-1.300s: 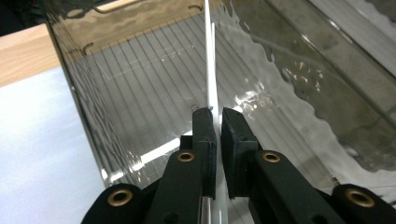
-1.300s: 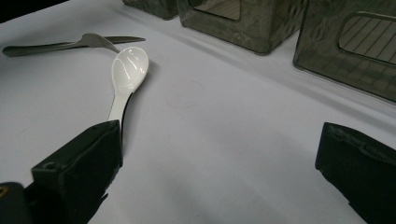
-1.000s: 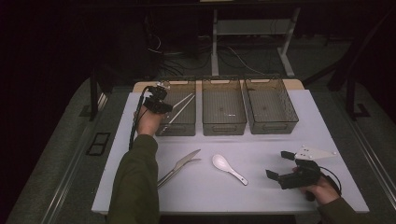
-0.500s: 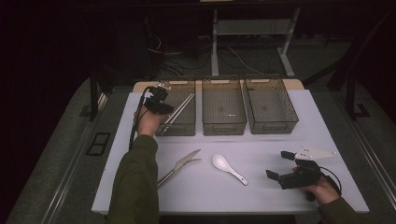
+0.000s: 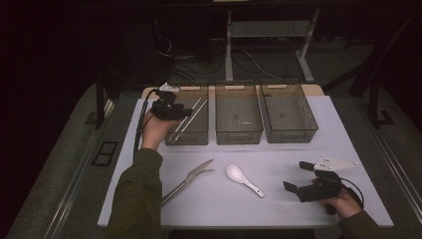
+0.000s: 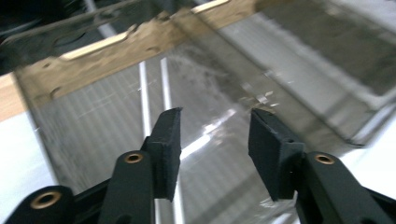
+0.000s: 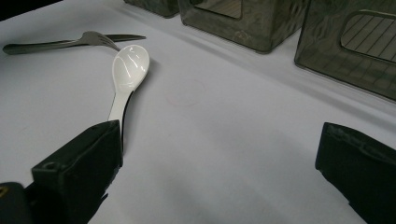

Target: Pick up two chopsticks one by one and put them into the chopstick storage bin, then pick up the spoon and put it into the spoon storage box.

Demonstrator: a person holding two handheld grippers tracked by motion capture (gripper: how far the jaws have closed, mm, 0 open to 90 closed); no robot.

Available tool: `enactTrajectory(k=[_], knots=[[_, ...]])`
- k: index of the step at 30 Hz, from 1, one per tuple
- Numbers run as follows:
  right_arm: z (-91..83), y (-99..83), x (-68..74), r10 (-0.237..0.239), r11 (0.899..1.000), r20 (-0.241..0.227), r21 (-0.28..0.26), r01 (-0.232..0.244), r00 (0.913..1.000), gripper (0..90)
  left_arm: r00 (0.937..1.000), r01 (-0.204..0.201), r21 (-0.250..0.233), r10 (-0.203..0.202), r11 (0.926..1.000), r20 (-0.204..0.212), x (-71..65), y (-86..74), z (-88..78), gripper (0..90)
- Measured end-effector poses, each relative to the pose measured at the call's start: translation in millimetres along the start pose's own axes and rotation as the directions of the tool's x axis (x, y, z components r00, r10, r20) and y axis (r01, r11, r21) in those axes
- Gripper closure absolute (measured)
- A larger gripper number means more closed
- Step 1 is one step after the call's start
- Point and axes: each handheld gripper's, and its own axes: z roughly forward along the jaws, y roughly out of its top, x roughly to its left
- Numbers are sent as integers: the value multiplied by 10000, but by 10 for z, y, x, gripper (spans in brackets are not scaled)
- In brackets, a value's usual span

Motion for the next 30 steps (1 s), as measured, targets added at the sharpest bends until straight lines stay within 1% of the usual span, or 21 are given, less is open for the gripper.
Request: enactTrajectory(k=[3,5,6,7,10,12,14,17,19,20,21,24,27,29,30], knots=[[1,1,-4,21,10000,12,-6,-21,10000,8,9992,-33,-460,52,9989,402,-95,-13,-76,489],[1,0,-3,-1,10000,13,6,1,10000,8,9975,-162,-641,206,9978,681,-152,-27,-125,465],[1,0,-2,-8,10000,6,6,8,10000,8,9967,-83,-761,144,9971,799,-194,-37,-142,452],[1,0,-1,-11,10000,2,8,11,10000,8,9957,-122,-835,198,9964,901,-227,-48,-163,436],[-1,1,-2,19,10000,14,0,-19,10000,8,9900,-217,-1036,358,9944,1363,-335,-101,-223,392],[1,1,-1,-6,10000,13,12,6,10000,8,9871,-471,-1086,629,9930,1471,-415,-142,-267,380],[1,1,2,-3,10000,3,5,3,10000,8,9836,-562,-1173,751,9915,1640,-487,-188,-306,362],[1,0,-1,-1,10000,12,12,1,10000,8,9806,-668,-1280,888,9895,1747,-576,-270,-358,331],[-1,2,0,24,10000,-4,-43,-24,10000,8,9800,-736,-1368,971,9879,1736,-628,-337,-388,301],[-5,2,9,119,9999,-38,29,-119,9999,8,9801,-761,-1393,997,9873,1716,-651,-375,-401,287],[2,2,-3,-40,10000,11,-41,40,10000,8,9802,-747,-1439,992,9868,1715,-670,-416,-413,268],[2,1,-4,7,10000,20,-8,-7,10000,8,9798,-667,-1614,952,9846,1758,-713,-557,-435,223],[-4,-1,3,37,10000,27,11,-37,10000,8,9797,-641,-1703,945,9833,1767,-740,-700,-439,198],[-7,4,5,48,9999,20,-99,-47,10000,8,9790,-633,-1634,931,9845,1812,-763,-787,-442,169],[-6,1,4,65,10000,13,-62,-65,10000,8,9791,-682,-1603,969,9847,1790,-779,-826,-445,157]])
